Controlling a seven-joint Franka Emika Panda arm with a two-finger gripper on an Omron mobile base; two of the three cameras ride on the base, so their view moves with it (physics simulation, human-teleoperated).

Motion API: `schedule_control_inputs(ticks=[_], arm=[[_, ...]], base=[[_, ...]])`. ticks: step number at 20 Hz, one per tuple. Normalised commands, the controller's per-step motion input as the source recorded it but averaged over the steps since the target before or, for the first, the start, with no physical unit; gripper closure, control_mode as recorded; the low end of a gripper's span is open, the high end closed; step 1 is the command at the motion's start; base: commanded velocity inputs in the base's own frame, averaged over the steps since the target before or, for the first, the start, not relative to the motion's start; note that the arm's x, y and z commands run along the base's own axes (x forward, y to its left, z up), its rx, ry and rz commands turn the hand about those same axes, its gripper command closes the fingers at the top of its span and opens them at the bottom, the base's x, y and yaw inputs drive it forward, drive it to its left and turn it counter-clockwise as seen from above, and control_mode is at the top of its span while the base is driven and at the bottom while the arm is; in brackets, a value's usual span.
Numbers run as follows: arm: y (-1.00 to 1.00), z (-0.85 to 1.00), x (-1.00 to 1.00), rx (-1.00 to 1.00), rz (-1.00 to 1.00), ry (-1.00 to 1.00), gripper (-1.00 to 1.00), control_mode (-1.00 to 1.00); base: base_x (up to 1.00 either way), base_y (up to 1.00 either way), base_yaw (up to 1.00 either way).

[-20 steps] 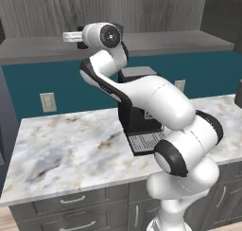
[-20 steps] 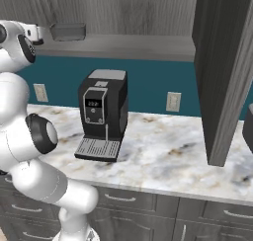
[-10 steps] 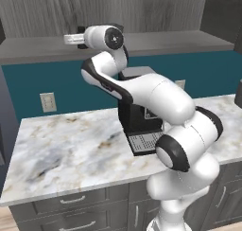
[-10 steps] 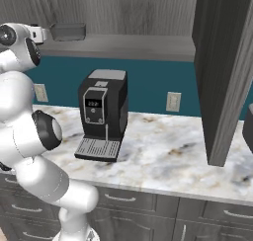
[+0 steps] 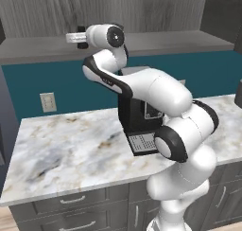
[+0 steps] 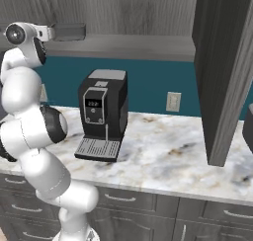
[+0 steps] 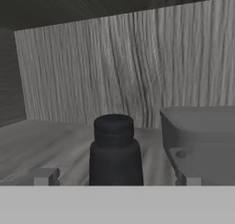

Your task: The dining table condiment station is running low on shaker. Refill the condiment station by opening the cabinet and taking the shaker from the cabinet and placing it on the dining table.

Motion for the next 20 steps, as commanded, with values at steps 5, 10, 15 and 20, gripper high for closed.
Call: schedule_control_inputs(ticks=[5,10,15,20], arm=[[0.03,-0.02,0.31,0.00,0.00,0.00,-1.00,-1.00],[0.18,-0.04,0.27,0.00,0.00,0.00,-1.00,-1.00],[0.38,-0.08,0.12,0.00,0.03,0.00,1.00,-1.00],[0.23,0.00,0.09,0.00,0.03,0.05,1.00,-1.00]], base=[[0.00,0.00,0.00],[0.00,0.00,0.00],[0.00,0.00,0.00],[0.00,0.00,0.00]])
